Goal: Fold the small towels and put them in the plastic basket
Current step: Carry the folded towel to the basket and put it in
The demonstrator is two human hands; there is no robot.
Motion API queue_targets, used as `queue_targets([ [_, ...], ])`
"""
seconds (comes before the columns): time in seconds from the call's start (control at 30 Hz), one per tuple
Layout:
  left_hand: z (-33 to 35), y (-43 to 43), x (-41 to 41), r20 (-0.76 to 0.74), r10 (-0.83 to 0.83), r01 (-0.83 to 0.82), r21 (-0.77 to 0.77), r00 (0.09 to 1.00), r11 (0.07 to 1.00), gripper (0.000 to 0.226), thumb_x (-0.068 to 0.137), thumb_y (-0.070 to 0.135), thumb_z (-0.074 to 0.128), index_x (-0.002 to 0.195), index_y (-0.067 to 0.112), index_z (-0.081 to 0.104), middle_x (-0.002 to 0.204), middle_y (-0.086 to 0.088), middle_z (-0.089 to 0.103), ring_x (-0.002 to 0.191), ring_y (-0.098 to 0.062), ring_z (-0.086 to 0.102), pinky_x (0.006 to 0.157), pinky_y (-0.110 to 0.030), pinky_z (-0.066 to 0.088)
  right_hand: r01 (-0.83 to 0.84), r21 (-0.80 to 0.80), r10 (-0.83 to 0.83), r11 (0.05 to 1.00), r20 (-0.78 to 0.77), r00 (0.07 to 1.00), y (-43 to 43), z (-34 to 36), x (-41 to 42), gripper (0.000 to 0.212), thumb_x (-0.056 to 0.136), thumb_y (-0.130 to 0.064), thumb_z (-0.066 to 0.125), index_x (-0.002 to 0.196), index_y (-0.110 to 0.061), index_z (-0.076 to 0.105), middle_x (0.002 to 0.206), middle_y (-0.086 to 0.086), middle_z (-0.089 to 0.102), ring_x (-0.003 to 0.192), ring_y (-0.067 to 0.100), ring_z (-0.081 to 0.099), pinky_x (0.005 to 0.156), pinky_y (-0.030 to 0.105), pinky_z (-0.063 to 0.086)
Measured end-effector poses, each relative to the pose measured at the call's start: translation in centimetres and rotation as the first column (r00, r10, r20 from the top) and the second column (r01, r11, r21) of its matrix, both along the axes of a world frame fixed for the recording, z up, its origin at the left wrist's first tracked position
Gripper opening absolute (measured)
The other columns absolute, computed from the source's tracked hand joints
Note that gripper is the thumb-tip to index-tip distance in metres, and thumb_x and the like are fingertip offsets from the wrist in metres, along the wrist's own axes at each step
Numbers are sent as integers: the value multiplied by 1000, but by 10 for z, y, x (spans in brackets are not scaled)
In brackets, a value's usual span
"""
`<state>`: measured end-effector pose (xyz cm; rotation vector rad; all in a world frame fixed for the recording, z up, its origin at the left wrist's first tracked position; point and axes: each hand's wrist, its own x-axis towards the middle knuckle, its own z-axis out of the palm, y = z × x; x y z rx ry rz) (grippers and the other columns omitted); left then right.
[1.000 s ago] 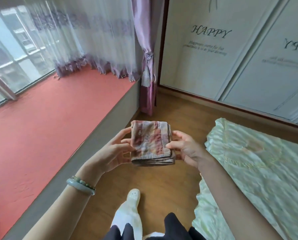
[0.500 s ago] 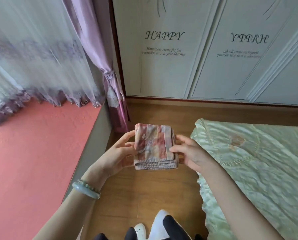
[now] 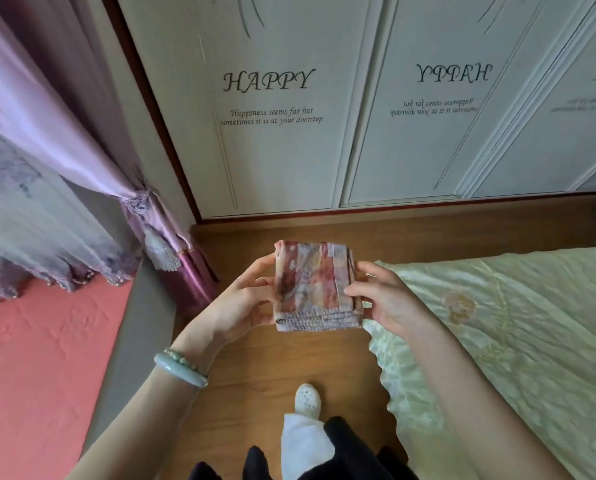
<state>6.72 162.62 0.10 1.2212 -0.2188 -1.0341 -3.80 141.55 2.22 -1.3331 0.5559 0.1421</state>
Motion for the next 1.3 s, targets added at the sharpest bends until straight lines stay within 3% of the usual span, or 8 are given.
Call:
queue_targets([
  [0.17,1,-64,81,-9,-20,20,-4,1000,1000,72,69,-6,55,131,30,51,114,-19,55,105,-37,59,95,-63,43,33,9,-33,999,-13,999,-61,5,74,32,83,11,55,110,-4,59,82,9,63,57,10,61,46,24,45],
  [0.33,-3,-113,147,-53,-82,80,-41,995,996,75,67,-8,56,134,25,47,121,-25,54,101,-37,58,71,-43,57,68,5,-68,998,-34,997,-108,3,131,42,81,9,57,122,-1,53,89,11,63,66,13,62,49,23,47],
  [0.47,-3,-152,201,-57,-150,148,-40,987,988,78,64,-7,60,134,23,46,123,-25,53,107,-40,57,80,-49,54,158,25,-156,987,-72,985,-140,0,172,51,81,7,59,130,-3,47,95,12,60,71,16,60,50,26,48],
  [0.63,0,-212,277,-34,-296,295,-44,954,955,78,61,3,70,133,18,46,128,-26,54,116,-44,55,92,-55,50,290,15,-289,957,-56,956,-185,-5,225,40,80,5,61,117,-11,60,110,20,63,96,31,64,73,41,53],
  [0.73,4,-251,325,-37,-361,360,-37,932,932,78,57,5,72,130,19,50,119,-18,63,111,-39,60,86,-50,54,374,32,-373,927,-30,927,-211,-8,256,37,81,5,59,113,-14,63,111,21,65,102,35,64,83,48,54],
  [0.93,24,-332,407,-34,-474,475,23,880,880,60,63,-5,63,112,30,62,93,-5,70,87,-26,67,74,-42,55,494,42,-494,869,8,869,-257,0,317,41,73,-1,64,113,-8,60,108,27,62,87,33,64,55,32,54],
  [1.07,26,-380,445,-7,-570,569,34,822,821,55,83,-14,53,116,30,60,92,-7,71,91,-30,65,70,-41,60,580,73,-583,811,15,812,-285,0,341,37,82,7,57,117,-5,57,100,21,63,85,30,64,57,32,55],
  [1.3,20,-486,474,-36,-690,691,53,723,721,61,82,-15,51,111,37,63,103,-11,68,97,-28,67,70,-40,57,700,128,-708,703,32,705,-351,-3,353,35,83,8,55,117,2,56,97,22,65,81,29,67,59,32,56],
])
